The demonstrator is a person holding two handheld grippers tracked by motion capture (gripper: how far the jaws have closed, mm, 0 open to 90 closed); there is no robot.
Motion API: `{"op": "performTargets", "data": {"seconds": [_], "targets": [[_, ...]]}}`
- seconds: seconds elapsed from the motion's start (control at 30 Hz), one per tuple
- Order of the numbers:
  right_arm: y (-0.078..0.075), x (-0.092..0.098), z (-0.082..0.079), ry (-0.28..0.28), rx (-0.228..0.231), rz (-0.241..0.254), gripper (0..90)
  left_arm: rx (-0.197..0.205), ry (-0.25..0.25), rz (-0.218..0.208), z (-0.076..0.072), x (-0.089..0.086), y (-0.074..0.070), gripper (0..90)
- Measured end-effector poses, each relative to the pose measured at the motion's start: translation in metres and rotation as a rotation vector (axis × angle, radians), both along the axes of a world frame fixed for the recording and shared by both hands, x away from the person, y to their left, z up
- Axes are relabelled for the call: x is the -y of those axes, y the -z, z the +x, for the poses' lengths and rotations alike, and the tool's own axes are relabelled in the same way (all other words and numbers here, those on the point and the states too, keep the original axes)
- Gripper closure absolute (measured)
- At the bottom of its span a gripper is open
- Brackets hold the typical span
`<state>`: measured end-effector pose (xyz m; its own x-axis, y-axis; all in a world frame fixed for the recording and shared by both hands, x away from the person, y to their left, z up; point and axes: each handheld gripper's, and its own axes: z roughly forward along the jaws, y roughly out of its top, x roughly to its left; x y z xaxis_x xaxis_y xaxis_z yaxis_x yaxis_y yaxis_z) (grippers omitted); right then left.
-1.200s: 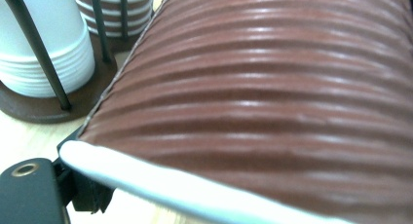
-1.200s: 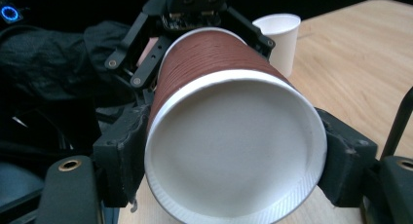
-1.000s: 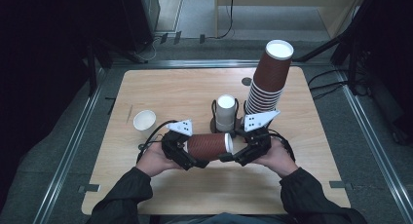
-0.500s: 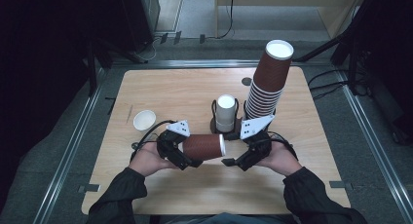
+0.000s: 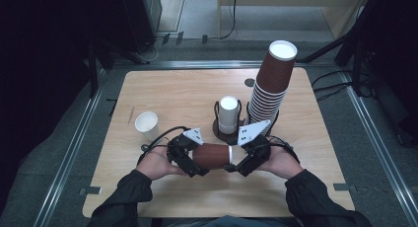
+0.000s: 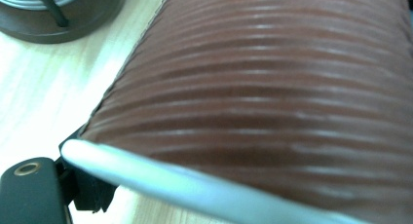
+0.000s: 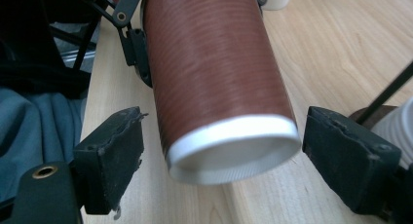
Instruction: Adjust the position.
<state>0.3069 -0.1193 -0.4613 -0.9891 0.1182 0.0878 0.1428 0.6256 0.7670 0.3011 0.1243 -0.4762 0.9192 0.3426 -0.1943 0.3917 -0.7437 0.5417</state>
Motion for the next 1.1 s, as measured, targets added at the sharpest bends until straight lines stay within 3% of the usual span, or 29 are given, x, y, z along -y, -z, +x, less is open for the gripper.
{"op": "performTargets", "data": {"seconds": [0.5, 0.7, 0.8, 0.93, 1.1], "targets": [[0.015, -0.024, -0.008, -0.076, 0.019, -0.115, 17.6, -0.011, 0.045, 0.055, -0.005, 0.016, 0.004, 7.9], [0.017, -0.027, -0.009, -0.085, 0.030, -0.138, 20.9, -0.021, 0.050, 0.073, -0.006, 0.018, 0.004, 7.2], [0.015, -0.026, -0.010, -0.088, 0.034, -0.127, 20.9, -0.019, 0.059, 0.048, -0.006, 0.016, 0.003, 6.1], [0.011, -0.022, -0.008, -0.090, 0.033, -0.108, 20.9, 0.012, 0.057, 0.008, -0.007, 0.010, 0.000, 1.7], [0.006, -0.013, -0.004, -0.068, 0.027, -0.072, 20.8, 0.015, 0.025, -0.024, -0.004, 0.002, -0.003, 0.9]]}}
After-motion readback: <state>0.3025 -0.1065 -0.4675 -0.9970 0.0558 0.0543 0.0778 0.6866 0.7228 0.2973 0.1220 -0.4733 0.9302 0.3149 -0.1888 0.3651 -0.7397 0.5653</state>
